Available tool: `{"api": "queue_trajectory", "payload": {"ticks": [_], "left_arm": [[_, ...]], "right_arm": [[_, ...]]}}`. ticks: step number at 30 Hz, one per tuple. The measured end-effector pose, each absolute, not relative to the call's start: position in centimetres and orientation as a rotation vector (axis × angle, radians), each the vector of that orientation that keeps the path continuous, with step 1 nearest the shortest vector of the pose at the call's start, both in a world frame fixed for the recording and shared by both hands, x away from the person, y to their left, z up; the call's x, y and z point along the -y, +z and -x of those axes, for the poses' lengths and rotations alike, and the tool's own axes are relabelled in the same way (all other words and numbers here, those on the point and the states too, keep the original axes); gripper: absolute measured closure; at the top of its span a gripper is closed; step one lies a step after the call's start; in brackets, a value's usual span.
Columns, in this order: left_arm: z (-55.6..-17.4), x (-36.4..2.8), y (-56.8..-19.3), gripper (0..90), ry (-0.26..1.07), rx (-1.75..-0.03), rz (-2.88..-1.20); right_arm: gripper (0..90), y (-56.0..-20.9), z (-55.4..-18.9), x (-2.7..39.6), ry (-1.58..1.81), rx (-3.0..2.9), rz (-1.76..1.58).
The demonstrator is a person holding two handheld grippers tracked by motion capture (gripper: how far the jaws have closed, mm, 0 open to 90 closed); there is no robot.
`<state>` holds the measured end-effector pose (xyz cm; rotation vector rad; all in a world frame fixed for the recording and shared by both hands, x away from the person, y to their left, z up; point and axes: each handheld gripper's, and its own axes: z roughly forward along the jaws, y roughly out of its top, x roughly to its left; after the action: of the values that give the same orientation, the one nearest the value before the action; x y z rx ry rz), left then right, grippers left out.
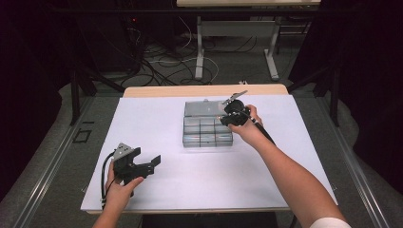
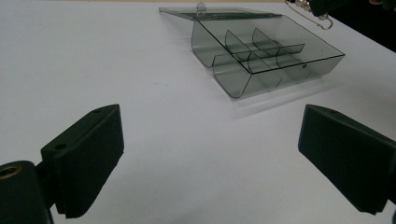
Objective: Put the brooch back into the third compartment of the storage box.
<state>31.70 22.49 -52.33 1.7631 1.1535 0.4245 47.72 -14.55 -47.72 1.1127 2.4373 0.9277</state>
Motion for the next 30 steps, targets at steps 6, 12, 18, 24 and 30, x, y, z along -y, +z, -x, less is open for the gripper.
{"api": "queue_trajectory", "payload": {"ticks": [6, 12, 18, 24, 30], "left_arm": [[-31.7, -22.5, -52.4, 7.0, 0.424, -1.152, -1.765], [-31.8, -22.4, -52.4, 7.0, 0.422, -1.152, -1.77], [-31.8, -22.4, -52.4, 7.0, 0.42, -1.152, -1.768], [-31.8, -22.4, -52.5, 7.0, 0.413, -1.153, -1.771], [-31.9, -22.4, -52.5, 7.0, 0.418, -1.154, -1.767]], "right_arm": [[80.7, -48.1, -48.1, 14.3, 0.917, -2.425, -1.093], [80.7, -48.5, -48.5, 14.1, 0.923, -2.423, -1.063], [80.7, -48.7, -48.8, 14.1, 0.861, -2.461, -1.042], [80.7, -49.3, -49.1, 13.9, 0.831, -2.461, -1.026], [80.7, -50.1, -49.3, 13.5, 0.826, -2.455, -1.011]]}}
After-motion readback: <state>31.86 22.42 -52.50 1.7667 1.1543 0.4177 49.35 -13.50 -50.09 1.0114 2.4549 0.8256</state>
